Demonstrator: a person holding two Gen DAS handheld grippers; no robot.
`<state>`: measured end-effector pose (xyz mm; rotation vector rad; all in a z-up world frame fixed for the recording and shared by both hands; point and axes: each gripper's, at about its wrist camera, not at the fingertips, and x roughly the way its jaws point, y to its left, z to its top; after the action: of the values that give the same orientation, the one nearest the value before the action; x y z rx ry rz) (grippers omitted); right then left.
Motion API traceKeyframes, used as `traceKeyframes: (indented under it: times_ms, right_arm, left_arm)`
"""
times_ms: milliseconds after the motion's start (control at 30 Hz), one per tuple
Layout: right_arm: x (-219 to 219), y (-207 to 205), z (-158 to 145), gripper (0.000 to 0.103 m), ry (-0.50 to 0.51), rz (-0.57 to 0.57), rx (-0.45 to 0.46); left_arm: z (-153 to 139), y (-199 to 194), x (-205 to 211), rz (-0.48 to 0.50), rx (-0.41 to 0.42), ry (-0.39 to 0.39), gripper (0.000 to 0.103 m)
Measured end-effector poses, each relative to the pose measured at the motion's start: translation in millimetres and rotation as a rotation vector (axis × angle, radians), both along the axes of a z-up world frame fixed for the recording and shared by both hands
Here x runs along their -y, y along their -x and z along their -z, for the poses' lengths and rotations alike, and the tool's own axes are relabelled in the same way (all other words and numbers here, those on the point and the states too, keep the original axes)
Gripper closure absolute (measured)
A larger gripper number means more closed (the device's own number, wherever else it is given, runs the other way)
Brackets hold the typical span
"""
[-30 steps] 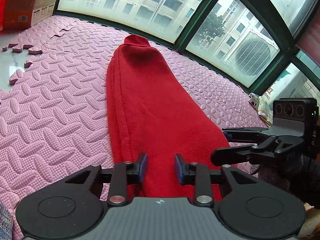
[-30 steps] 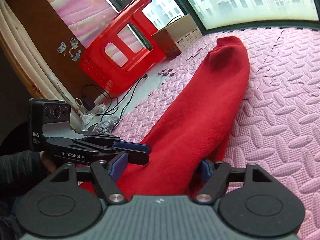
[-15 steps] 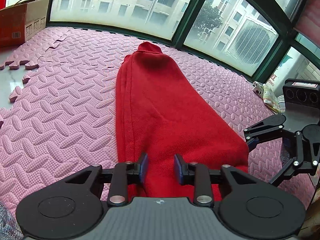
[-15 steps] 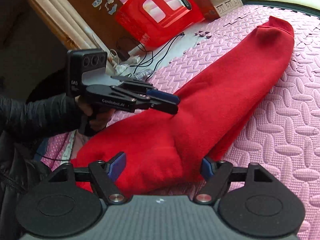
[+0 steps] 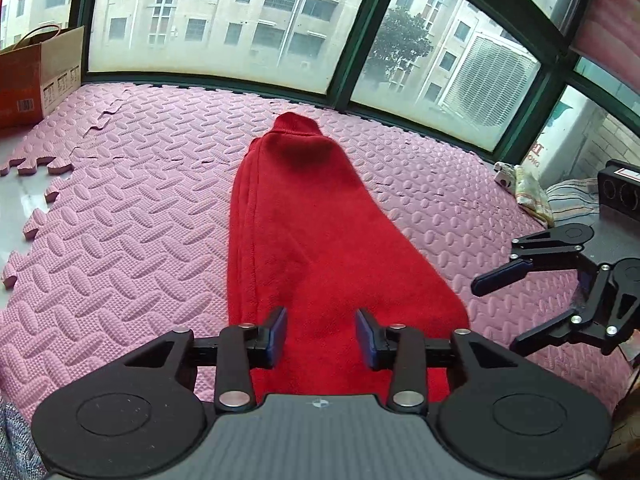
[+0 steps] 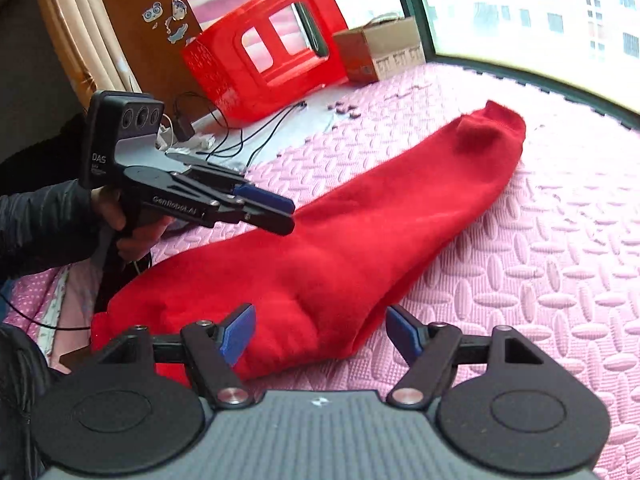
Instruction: Fold clothes
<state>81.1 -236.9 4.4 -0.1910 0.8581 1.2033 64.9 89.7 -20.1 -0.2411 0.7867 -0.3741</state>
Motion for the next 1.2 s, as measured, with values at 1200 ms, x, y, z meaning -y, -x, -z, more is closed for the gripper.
traceKeyframes:
  times_ms: [1200]
  right_arm:
    - [-101, 131, 25, 0.034, 0.098, 0.004, 0.219]
  left_arm:
    - [9, 95, -18, 0.116, 0.102, -0.082, 0.047]
